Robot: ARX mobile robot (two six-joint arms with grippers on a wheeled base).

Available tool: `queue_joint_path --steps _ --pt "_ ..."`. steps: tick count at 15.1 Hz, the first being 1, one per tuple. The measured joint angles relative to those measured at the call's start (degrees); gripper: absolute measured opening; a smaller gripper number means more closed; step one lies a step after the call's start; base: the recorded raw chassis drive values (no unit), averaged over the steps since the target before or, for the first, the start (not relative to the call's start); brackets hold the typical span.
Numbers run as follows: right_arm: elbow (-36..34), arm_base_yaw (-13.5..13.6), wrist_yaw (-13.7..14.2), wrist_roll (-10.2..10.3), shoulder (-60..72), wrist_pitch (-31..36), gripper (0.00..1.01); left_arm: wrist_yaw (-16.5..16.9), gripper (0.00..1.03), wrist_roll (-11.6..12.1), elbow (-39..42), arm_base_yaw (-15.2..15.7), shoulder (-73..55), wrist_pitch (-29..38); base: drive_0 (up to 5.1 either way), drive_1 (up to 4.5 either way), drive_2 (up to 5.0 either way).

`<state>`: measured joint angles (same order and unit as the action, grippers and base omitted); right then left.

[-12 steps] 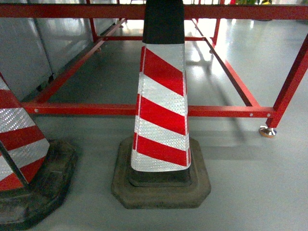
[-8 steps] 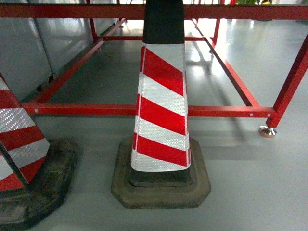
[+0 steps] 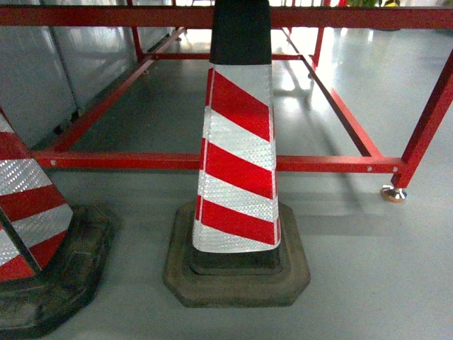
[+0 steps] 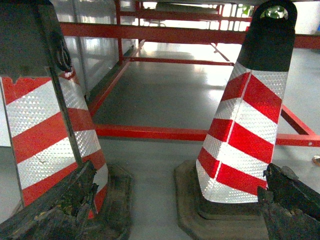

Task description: Sort blue parts and orange caps into right shelf containers

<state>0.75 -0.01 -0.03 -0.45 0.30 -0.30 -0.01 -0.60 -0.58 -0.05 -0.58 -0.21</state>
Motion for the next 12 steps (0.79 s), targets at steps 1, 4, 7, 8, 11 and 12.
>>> queue_joint_path --steps 1,4,7,8,11,12 --pt "0.0 0.0 0.0 0.0 0.0 0.0 0.98 0.0 0.98 0.0 0.0 0.0 0.0 0.0 0.0 0.0 0.0" --pt "0.0 0.0 0.0 0.0 0.0 0.0 0.98 0.0 0.98 0.0 0.0 0.0 0.0 0.0 0.0 0.0 0.0" --pt "0.0 0.0 0.0 0.0 0.0 -0.1 0.98 0.0 0.98 0.0 0.0 0.0 0.0 -0.2 0.0 0.0 0.0" --pt "0.0 0.0 0.0 0.0 0.0 0.0 0.98 -0.1 0.98 0.0 0.0 0.0 0.0 -0.1 0.0 0.0 0.0" --pt "0.0 0.0 0.0 0.0 0.0 0.0 0.98 0.0 0.98 0.0 0.0 0.0 0.0 -0.1 0.0 0.0 0.0" --pt "0.0 0.0 0.0 0.1 0.0 0.0 0.98 0.1 0.98 0.1 0.0 0.0 0.0 0.0 0.0 0.0 0.0"
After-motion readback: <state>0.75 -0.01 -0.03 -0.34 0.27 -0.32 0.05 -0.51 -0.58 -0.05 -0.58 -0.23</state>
